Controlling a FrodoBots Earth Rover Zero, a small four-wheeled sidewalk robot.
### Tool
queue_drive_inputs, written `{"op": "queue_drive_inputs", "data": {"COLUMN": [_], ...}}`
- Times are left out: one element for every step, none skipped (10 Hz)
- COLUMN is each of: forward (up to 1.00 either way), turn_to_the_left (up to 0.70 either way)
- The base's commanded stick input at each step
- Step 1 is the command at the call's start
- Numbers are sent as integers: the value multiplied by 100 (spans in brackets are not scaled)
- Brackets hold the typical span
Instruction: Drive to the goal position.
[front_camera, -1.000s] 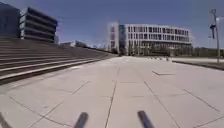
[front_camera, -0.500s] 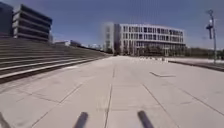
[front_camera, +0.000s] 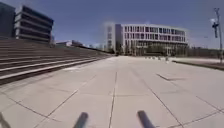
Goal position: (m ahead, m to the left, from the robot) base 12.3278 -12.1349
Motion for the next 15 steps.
{"op": "queue_drive_inputs", "data": {"forward": [70, 70, 70, 70, 70, 70, 70, 70, 70, 70, 70, 70, 70, 70, 70], "turn_to_the_left": [0, -13, -27, -27, 0, 0, 0, 0, 0, 0, 0, 0, 0, 0, 0]}}
